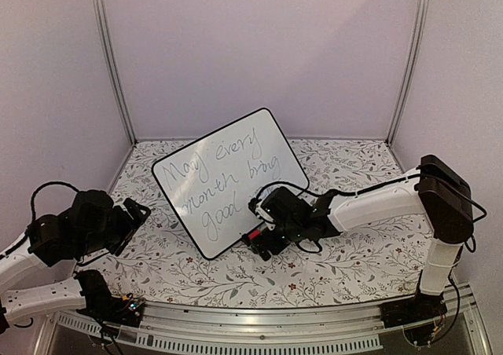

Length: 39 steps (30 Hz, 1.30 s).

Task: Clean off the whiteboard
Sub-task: Move the whiteboard eraser to the center of the board.

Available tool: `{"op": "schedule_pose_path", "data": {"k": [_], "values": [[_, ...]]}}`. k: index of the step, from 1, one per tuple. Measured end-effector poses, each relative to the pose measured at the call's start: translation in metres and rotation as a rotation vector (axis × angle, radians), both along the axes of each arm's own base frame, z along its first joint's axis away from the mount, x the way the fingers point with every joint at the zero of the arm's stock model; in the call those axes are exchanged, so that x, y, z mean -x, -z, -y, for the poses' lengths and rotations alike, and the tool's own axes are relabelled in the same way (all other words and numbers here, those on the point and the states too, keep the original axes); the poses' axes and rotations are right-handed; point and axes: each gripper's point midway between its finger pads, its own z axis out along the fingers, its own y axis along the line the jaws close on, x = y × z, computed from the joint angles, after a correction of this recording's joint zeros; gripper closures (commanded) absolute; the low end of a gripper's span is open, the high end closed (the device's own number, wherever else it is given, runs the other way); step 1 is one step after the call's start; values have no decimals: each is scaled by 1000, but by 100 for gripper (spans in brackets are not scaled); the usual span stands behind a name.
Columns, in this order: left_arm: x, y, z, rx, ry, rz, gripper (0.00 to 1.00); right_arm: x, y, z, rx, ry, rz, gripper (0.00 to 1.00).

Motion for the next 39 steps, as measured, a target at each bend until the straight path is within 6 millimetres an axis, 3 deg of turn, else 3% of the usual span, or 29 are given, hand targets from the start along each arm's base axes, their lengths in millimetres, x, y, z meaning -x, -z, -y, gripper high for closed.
{"op": "schedule_pose_path", "data": {"k": [10,22,29,39], "values": [[1,5,-1,-1,-5,-10,0,-2,16,6,39,34,-4,1],[1,8,1,2,-3,-21,0,-8,21,21,95,74,34,4],[1,10,2,-6,-1,-30,0,-6,19,14,90,8,39,18],[1,10,2,-8,1,-31,1,-24,2,-2,20,-19,52,32]]}}
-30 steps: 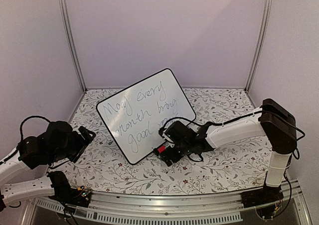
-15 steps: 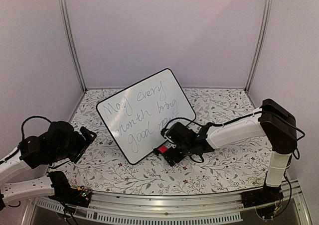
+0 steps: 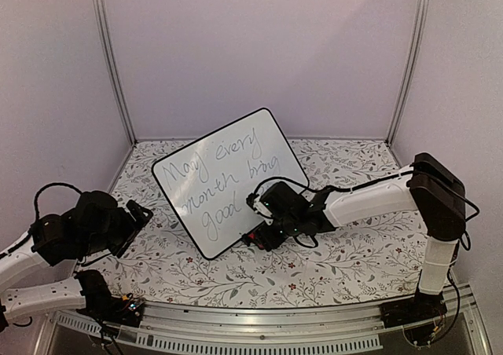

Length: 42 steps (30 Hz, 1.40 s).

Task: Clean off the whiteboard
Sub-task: Move the whiteboard eraser to the center of the board.

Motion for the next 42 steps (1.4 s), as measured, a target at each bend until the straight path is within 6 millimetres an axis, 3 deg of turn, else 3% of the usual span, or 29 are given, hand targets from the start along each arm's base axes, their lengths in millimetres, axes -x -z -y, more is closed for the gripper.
{"op": "schedule_pose_path", "data": {"k": [18,23,33,42], "values": [[1,-1,-1,13,-2,9,2,-1,7,-11,-18,-35,-21,38],[2,1,-1,11,-2,5,2,-2,8,-12,-17,-36,-21,48],[2,-1,-2,18,-2,12,2,-3,10,-15,-20,-28,-26,57],[2,-1,-2,17,-2,12,2,7,12,0,-31,-15,-39,57]]}}
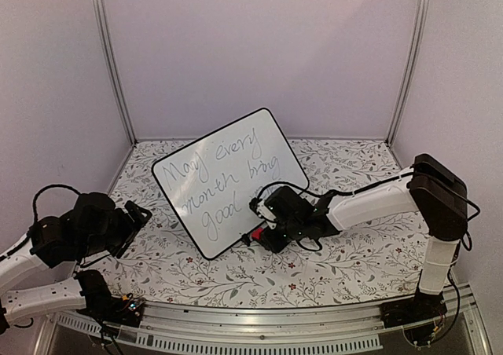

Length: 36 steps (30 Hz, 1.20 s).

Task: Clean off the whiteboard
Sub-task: Move the whiteboard eraser to the center of the board, then pick up the whiteboard eraser from the center of the board.

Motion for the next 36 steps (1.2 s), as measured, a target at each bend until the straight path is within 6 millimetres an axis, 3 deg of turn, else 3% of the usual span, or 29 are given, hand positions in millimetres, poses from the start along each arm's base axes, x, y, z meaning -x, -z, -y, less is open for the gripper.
{"op": "schedule_pose_path", "data": {"k": [6,12,20,26,36], "values": [[-1,3,1,-11,1,-11,2,12,0,16,14,5,-16,55],[-1,4,1,-14,1,-15,2,17,0,21,27,7,-31,41],[-1,4,1,-13,3,-15,2,15,-7,18,38,1,-26,30],[0,0,0,-1,2,-2,1,9,-14,12,42,3,-9,28],[1,-2,-1,6,0,6,0,14,-2,21,99,7,-47,26]]}}
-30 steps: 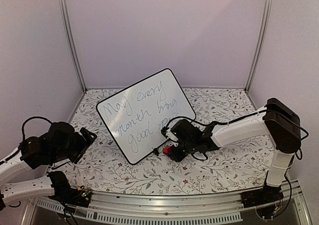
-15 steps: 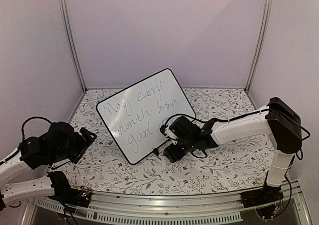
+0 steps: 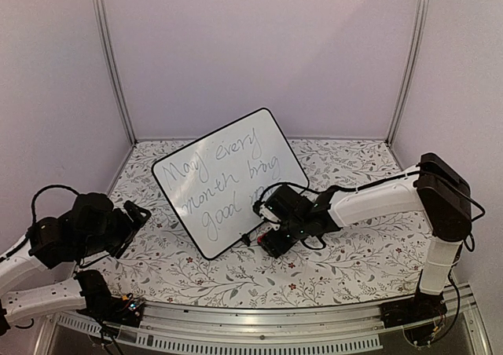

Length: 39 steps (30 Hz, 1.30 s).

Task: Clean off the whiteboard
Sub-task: Pick up the whiteboard eraser from the center of the board.

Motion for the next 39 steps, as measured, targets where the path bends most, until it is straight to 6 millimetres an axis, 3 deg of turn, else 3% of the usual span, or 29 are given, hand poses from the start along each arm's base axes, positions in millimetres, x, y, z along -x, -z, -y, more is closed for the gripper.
{"op": "schedule_pose_path", "data": {"k": [12,22,29,33,39], "values": [[1,-3,-1,12,0,12,0,2,7,-1,13,-1,-25,34],[2,0,-2,13,0,13,0,4,12,-2,28,-5,-46,57],[3,-1,-3,24,0,23,0,4,11,-2,30,-8,-46,60],[4,2,-4,20,0,19,0,5,-2,-5,3,-13,-31,60],[4,2,-5,11,8,25,0,11,-47,-13,-142,-46,9,61]]}}
